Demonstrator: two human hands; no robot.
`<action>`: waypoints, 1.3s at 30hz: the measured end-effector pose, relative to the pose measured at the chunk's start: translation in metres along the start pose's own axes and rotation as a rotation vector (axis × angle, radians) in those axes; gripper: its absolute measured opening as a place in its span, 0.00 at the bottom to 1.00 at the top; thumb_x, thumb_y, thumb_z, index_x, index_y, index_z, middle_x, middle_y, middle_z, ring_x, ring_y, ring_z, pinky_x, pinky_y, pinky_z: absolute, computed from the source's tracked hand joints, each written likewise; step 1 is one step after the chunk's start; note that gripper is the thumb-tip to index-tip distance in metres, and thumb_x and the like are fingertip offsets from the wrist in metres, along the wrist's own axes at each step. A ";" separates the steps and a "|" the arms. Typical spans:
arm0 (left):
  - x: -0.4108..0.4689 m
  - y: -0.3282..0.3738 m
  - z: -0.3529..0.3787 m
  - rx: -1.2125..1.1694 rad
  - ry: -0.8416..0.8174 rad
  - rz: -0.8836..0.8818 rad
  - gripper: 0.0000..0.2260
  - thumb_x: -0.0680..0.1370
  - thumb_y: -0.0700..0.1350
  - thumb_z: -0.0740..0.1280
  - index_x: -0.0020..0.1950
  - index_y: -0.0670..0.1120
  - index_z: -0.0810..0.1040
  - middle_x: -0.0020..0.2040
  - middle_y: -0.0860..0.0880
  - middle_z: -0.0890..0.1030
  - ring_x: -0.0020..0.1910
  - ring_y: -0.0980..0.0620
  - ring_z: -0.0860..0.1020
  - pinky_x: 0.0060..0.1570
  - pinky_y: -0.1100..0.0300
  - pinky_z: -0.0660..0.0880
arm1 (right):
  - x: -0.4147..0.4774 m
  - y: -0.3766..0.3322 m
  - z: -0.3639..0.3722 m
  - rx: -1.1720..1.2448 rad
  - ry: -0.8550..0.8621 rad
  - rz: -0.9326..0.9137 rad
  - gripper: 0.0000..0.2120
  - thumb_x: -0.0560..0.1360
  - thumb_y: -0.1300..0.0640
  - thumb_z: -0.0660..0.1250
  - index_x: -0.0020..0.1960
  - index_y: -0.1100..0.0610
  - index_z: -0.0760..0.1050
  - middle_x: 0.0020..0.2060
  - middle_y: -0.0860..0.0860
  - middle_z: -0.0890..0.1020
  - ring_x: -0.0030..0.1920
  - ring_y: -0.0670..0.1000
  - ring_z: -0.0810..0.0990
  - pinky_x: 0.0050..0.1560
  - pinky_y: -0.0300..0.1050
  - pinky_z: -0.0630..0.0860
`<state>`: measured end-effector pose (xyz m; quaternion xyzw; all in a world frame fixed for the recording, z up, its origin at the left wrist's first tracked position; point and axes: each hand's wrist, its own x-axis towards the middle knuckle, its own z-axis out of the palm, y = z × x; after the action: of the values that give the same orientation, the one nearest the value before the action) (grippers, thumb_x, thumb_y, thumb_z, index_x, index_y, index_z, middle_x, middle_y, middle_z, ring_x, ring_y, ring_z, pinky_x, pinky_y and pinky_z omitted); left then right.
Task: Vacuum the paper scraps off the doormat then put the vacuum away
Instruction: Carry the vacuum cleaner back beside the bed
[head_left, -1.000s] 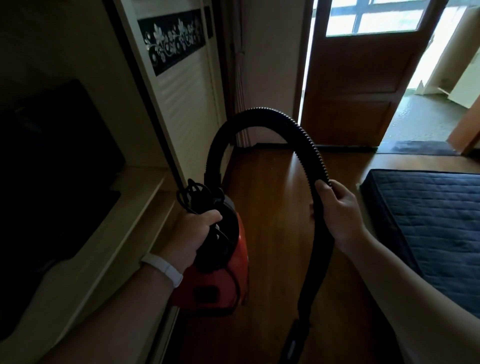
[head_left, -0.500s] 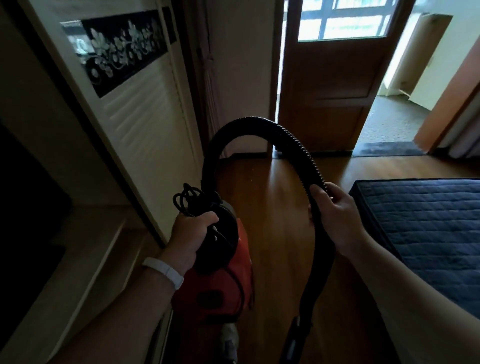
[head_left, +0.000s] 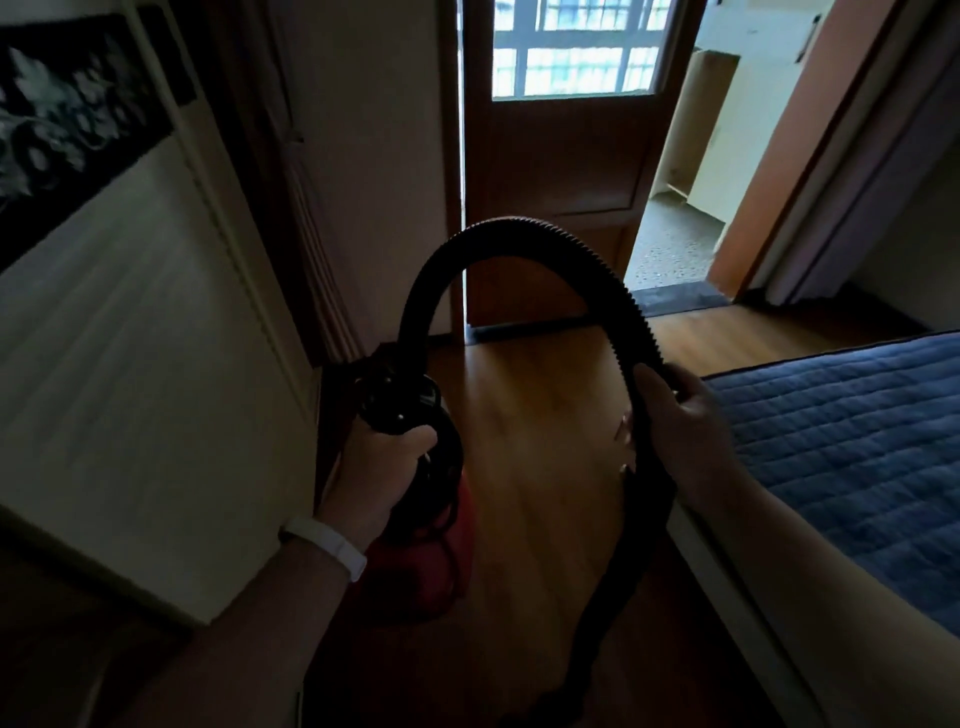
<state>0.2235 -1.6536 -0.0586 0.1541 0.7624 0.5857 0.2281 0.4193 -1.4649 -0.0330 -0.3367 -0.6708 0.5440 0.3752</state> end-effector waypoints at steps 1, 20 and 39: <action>0.015 0.005 0.003 -0.005 -0.017 -0.002 0.03 0.74 0.33 0.68 0.41 0.33 0.79 0.33 0.45 0.79 0.25 0.56 0.77 0.22 0.65 0.73 | 0.012 0.001 0.002 0.011 0.010 0.002 0.11 0.75 0.45 0.66 0.40 0.51 0.77 0.30 0.65 0.78 0.25 0.58 0.76 0.28 0.61 0.75; 0.278 0.075 0.196 0.074 0.019 -0.070 0.03 0.72 0.36 0.69 0.41 0.35 0.79 0.34 0.43 0.81 0.30 0.49 0.79 0.22 0.64 0.73 | 0.335 0.084 -0.019 0.020 0.041 0.008 0.10 0.79 0.51 0.65 0.40 0.51 0.76 0.27 0.53 0.79 0.26 0.56 0.77 0.28 0.43 0.72; 0.550 0.130 0.374 -0.029 -0.290 -0.060 0.06 0.70 0.35 0.69 0.45 0.41 0.79 0.36 0.45 0.82 0.34 0.48 0.82 0.30 0.58 0.76 | 0.603 0.137 -0.059 -0.072 0.243 0.048 0.12 0.78 0.51 0.66 0.41 0.59 0.75 0.28 0.58 0.78 0.26 0.56 0.76 0.31 0.49 0.74</action>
<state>-0.0494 -1.0353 -0.1041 0.2107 0.7172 0.5611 0.3554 0.1798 -0.8937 -0.0779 -0.4294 -0.6313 0.4835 0.4281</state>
